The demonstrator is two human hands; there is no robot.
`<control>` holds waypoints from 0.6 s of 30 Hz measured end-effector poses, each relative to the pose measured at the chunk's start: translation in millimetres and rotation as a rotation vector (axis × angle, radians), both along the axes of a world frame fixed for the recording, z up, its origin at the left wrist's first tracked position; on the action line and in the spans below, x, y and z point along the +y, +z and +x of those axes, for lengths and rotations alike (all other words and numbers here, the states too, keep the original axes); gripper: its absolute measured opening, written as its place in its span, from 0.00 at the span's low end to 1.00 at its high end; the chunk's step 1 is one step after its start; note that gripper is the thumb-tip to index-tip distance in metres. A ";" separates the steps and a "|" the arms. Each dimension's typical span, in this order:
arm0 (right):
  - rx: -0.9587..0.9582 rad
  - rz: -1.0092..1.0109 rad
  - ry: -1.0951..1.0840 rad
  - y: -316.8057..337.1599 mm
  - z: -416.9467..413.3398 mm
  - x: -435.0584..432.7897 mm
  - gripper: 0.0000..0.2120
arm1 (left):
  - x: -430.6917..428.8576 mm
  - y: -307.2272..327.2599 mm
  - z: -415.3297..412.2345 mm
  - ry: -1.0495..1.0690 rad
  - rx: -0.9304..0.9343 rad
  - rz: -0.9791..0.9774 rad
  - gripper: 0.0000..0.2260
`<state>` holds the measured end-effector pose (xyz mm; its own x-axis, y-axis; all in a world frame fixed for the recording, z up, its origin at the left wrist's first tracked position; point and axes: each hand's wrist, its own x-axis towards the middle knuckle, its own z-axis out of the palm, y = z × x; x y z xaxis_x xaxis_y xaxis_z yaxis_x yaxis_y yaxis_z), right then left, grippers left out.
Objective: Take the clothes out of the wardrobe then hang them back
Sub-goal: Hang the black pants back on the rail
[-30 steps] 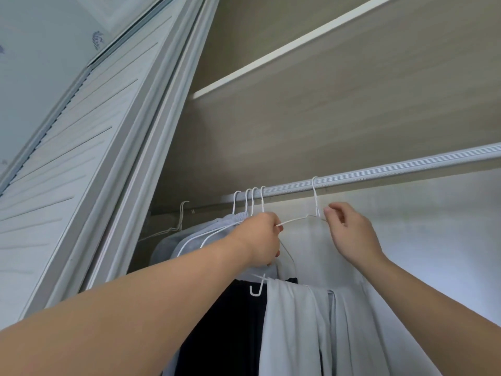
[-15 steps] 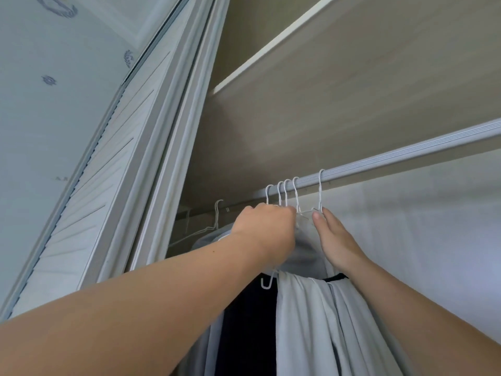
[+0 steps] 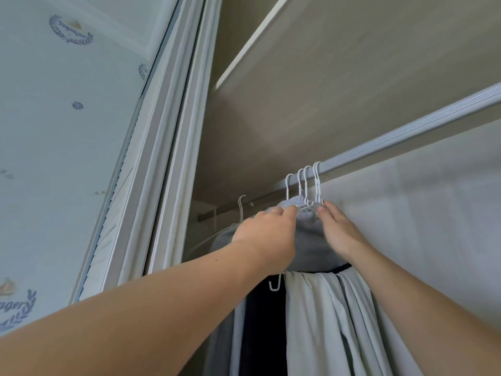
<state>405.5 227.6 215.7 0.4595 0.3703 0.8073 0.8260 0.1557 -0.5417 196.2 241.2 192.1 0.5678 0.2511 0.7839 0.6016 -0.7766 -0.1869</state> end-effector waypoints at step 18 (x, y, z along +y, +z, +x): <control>-0.536 0.213 -0.027 -58.8 -251.7 -65.2 0.31 | -30.7 -16.1 -243.4 0.176 -0.375 0.377 0.28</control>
